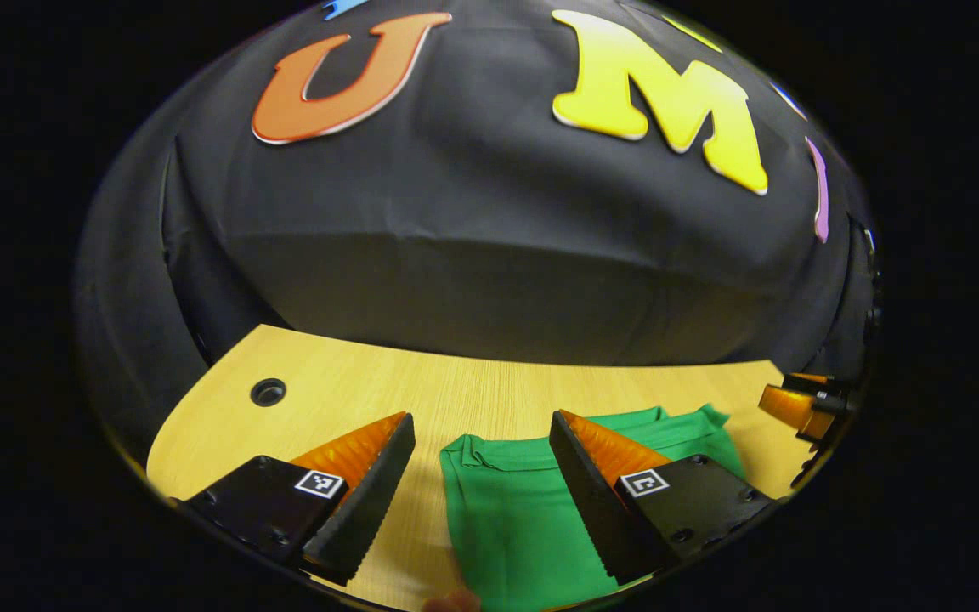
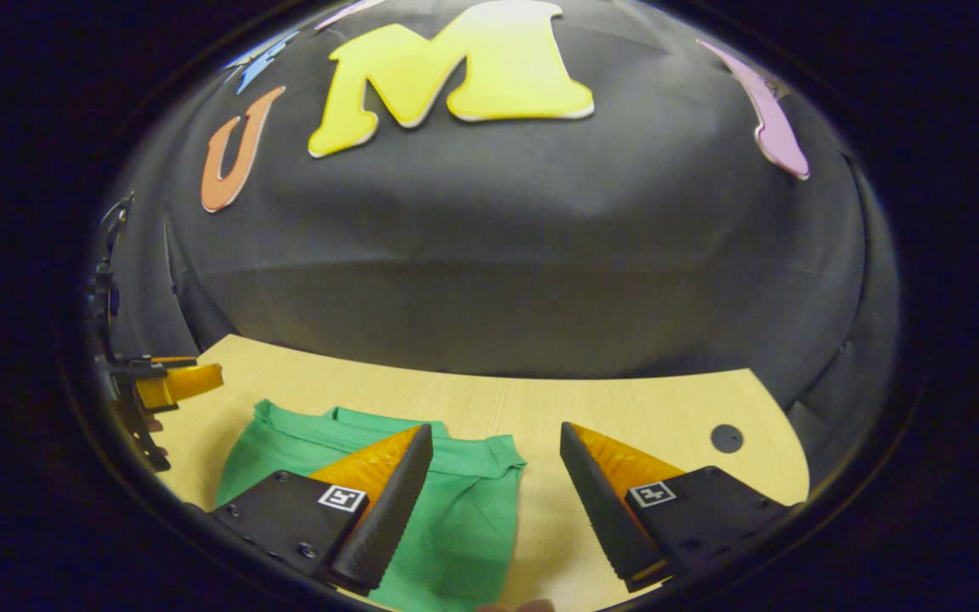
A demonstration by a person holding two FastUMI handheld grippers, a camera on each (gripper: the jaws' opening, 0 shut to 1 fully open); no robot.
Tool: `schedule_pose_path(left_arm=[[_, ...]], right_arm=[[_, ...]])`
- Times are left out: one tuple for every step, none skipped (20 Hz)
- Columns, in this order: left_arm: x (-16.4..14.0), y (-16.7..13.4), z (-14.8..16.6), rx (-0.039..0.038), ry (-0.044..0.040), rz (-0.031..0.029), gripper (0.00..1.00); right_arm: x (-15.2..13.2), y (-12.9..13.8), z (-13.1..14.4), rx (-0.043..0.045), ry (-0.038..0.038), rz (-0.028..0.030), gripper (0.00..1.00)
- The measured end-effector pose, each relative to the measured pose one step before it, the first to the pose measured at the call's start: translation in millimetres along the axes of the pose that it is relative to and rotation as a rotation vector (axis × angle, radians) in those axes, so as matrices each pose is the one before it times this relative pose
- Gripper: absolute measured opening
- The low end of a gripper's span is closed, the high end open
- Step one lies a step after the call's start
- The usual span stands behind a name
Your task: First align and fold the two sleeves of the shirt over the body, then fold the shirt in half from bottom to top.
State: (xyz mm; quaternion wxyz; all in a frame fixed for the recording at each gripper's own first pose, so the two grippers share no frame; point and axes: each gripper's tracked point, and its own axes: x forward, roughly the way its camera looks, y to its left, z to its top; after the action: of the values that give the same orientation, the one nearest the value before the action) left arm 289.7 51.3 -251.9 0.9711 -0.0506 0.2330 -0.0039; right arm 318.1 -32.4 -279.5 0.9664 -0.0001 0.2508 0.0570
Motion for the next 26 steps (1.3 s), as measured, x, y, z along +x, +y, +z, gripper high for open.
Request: schedule_pose_path(left_arm=[[-20.33,-2.17,11.06,-0.00464,-0.02912,0.00148,1.0],[-21.23,-3.58,13.55,-0.00781,-0.03144,-0.00408,1.0],[-22.57,-5.48,15.82,-0.01012,-0.0251,-0.0139,1.0],[-26.36,-4.48,18.01,-0.00131,-0.03074,0.00276,1.0],[-20.46,-4.93,17.05,0.00949,-0.04584,0.00161,0.99],[-24.02,-5.33,17.95,0.02037,-0.04062,-0.00472,0.98],[-25.16,-3.32,16.65,0.01959,-0.03476,-0.00078,0.98],[-23.52,-6.43,11.99,0.007,-0.01788,-0.00624,0.98],[-21.93,-6.61,9.32,-0.01037,-0.01618,-0.00477,0.98],[-21.63,-9.09,6.12,-0.01591,-0.00498,-0.01238,1.0],[-19.42,-9.68,7.23,-0.01276,-0.01579,-0.00985,0.98],[-17.49,-7.92,4.09,0.00221,-0.01547,-0.01245,0.98],[-19.07,-5.55,6.48,0.02142,-0.02205,-0.00822,0.98],[-16.39,-1.58,5.5,0.03123,-0.02491,0.00825,0.98],[-17.58,-1.81,3.94,0.02143,-0.01372,0.00429,0.98],[-13.16,-4.97,0.01,0.00416,-0.00945,-0.00792,1.0],[-12.51,-5.16,0.94,0.00005,-0.00302,-0.00561,0.98],[-10.7,-3.57,0.57,0.00326,-0.00192,-0.00259,0.98],[-11.53,-1.72,1.59,0.00685,-0.01027,-0.00022,0.98],[-5.78,-0.86,2.17,0.00922,-0.00777,0.00188,0.98],[-6.04,0.24,0.43,0.00621,-0.00244,0.00516,0.98],[-6.38,-1.97,0.0,-0.00429,-0.00043,0.00024,0.98],[-5.3,-1.63,1.91,-0.00506,-0.00598,-0.00137,0.98],[-3.29,-0.07,-0.11,-0.00328,-0.00203,0.00145,0.98],[-3.09,-0.61,1.12,-0.00066,-0.00032,0.00008,0.98],[-1.42,1.02,0.92,0.00399,-0.00473,-0.00002,0.98]], right_arm=[[-24.02,3.01,11.93,-0.00523,-0.03132,-0.00858,0.97],[-25.98,4.53,13.58,-0.00396,-0.03516,-0.00475,0.92],[-20.95,2.77,13.79,-0.00596,-0.02807,-0.00789,0.97],[-24.84,0.5,14.46,-0.01342,-0.03027,-0.01132,0.93],[-24.54,-0.22,18.01,-0.00665,-0.04174,-0.01543,0.97],[-23.52,2.11,19.23,-0.00096,-0.04238,-0.01046,0.95],[-23.45,2.32,16.05,-0.00398,-0.03745,-0.00602,0.92],[-24.37,0.22,14.95,-0.00834,-0.03088,-0.00892,0.97],[-22.3,-0.14,13.05,-0.01033,-0.02505,-0.00999,0.92],[-22.49,0.63,11.73,-0.00235,-0.02348,-0.00896,0.92],[-23.65,2.68,11.37,0.01013,-0.02035,-0.00707,0.97],[-18.14,2.86,4.61,0.01884,-0.00826,-0.00164,0.92],[-21.18,3.91,6.01,0.01371,-0.01694,-0.00139,0.92],[-18.54,-0.15,5.35,0.00183,-0.01494,-0.00768,0.93],[-18.14,-0.26,4.79,-0.00898,-0.02258,-0.0137,0.92],[-12.67,-0.66,4.28,-0.00596,-0.01792,-0.00456,0.92],[-13.83,2.53,3.98,-0.00566,-0.01384,-0.00127,0.92],[-11.94,3.14,-0.17,-0.00835,-0.00405,0.00515,0.92],[-11.25,3.45,-1.4,-0.01404,-0.00034,0.00552,0.92],[-8.59,-0.61,-1.43,-0.0082,0.0016,-0.00405,0.93],[-9.36,1.28,-2.21,0.00498,0.00176,-0.00118,0.93],[-7.33,2.26,-3.03,0.01377,0.0093,0.00008,0.93],[-5.35,2.0,-3.83,0.01707,0.01051,0.00027,0.93],[-3.58,2.06,-3.4,0.01519,0.01138,-0.00041,0.93],[-3.18,3.25,-2.35,0.01105,0.00975,0.00299,0.93],[-1.08,2.74,-0.49,0.0032,0.0042,0.00164,0.93]])
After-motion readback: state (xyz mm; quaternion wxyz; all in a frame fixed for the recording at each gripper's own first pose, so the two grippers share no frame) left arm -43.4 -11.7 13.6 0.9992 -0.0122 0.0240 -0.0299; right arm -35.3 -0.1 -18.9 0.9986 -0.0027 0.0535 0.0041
